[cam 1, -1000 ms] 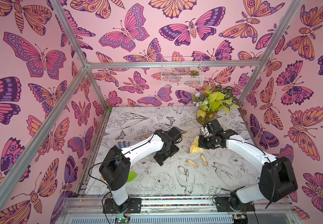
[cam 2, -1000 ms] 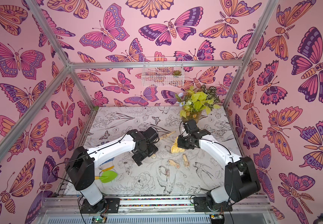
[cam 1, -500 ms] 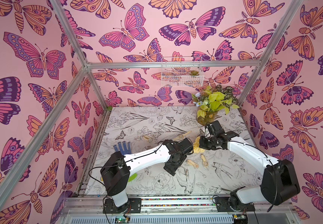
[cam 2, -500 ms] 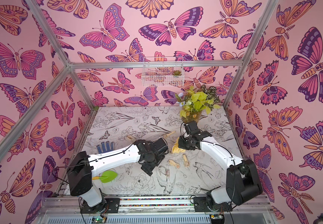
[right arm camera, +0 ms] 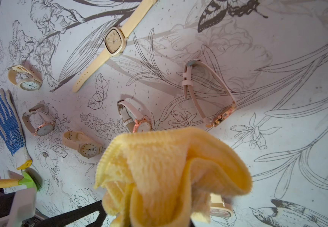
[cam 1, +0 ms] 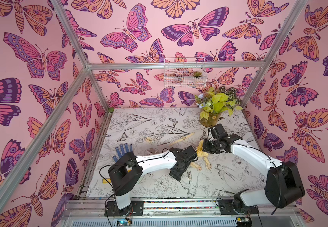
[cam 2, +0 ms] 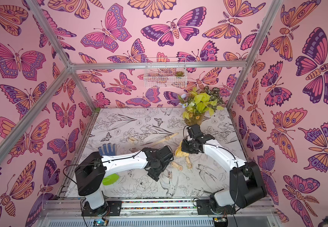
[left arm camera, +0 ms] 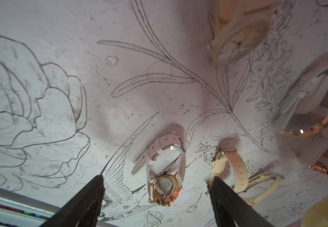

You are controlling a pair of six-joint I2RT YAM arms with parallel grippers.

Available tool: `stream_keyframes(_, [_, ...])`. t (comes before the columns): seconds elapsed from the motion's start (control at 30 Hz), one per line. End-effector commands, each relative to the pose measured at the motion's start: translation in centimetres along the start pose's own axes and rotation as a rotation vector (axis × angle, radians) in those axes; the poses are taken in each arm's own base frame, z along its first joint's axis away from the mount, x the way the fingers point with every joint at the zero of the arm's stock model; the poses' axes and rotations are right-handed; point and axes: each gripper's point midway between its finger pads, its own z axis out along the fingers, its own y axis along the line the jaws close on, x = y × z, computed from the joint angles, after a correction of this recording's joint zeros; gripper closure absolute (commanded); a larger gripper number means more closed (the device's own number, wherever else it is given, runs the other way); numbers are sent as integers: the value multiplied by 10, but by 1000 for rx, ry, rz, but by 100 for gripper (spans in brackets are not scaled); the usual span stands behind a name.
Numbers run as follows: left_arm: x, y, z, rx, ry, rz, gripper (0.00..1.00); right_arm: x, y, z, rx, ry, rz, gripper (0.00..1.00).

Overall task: Wipe the watch dial
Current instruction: Pick up the watch at the center of the board.

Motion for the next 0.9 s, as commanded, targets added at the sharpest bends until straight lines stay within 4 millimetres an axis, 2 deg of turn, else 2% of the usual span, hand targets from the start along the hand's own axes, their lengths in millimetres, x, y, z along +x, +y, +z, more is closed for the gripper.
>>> stream_keyframes(0.0, [7,-5,11,5,1,-4,18,-4,1,-7,2,-35,-7,100])
stream_keyframes(0.27, [16,-8,23,19,22,-9,30,0,-5,-8,17,-36,3,100])
stream_keyframes(0.5, [15,-1,30,18,20,-25,50,4,-10,-7,20,-31,14,100])
stream_keyframes(0.6, [13,1,32,16,21,-31,52,2,-11,-8,16,-33,19,100])
stream_keyframes(0.87, [13,3,36,19,24,-34,71,1,-13,-11,17,-37,22,100])
